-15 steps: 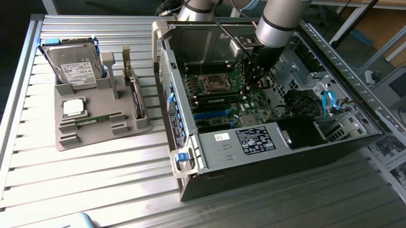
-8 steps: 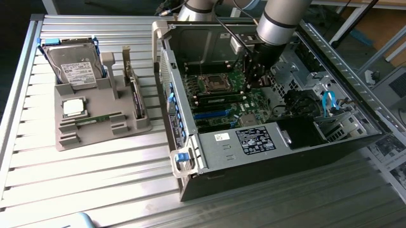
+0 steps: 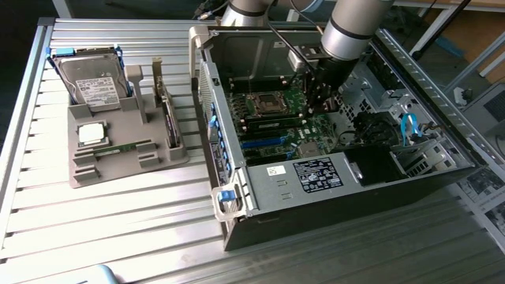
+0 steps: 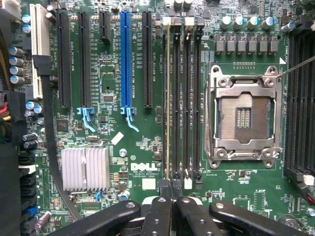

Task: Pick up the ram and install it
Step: 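Press down the ram until it locks into place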

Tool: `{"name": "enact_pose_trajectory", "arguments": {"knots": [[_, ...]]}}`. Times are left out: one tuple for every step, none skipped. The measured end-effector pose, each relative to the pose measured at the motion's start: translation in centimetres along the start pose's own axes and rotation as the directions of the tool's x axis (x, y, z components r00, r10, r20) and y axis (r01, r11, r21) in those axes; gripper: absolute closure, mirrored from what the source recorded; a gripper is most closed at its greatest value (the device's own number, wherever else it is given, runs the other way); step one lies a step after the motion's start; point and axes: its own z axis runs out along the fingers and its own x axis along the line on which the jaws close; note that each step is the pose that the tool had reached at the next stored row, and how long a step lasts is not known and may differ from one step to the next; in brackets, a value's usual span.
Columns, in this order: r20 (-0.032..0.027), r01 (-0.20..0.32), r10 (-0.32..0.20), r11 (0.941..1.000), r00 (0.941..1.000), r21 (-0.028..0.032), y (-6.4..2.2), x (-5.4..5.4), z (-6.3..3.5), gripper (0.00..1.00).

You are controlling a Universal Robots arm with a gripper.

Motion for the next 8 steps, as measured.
{"name": "enact_pose_trajectory", "arguments": {"knots": [[0.0004, 0.000, 0.000, 1.0000, 1.0000, 0.0001, 0.06, 0.01, 0.00, 0.89], [0.0011, 0.000, 0.000, 1.0000, 1.0000, 0.0003, 0.16, 0.02, 0.00, 0.89], [0.0020, 0.000, 0.000, 1.0000, 1.0000, 0.0007, 0.31, 0.02, 0.01, 0.89], [0.0025, 0.000, 0.000, 1.0000, 1.0000, 0.0010, 0.45, 0.03, 0.01, 0.89], [0.0026, 0.000, 0.000, 1.0000, 1.0000, 0.0011, 0.55, 0.04, 0.01, 0.89], [0.0027, 0.000, 0.000, 1.0000, 1.0000, 0.0012, 0.60, 0.04, 0.02, 0.89], [0.0029, 0.000, 0.000, 1.0000, 1.0000, 0.0013, 0.61, 0.04, 0.04, 0.89], [0.0031, 0.000, 0.000, 1.0000, 1.0000, 0.0014, 0.61, 0.03, 0.09, 0.89]]}}
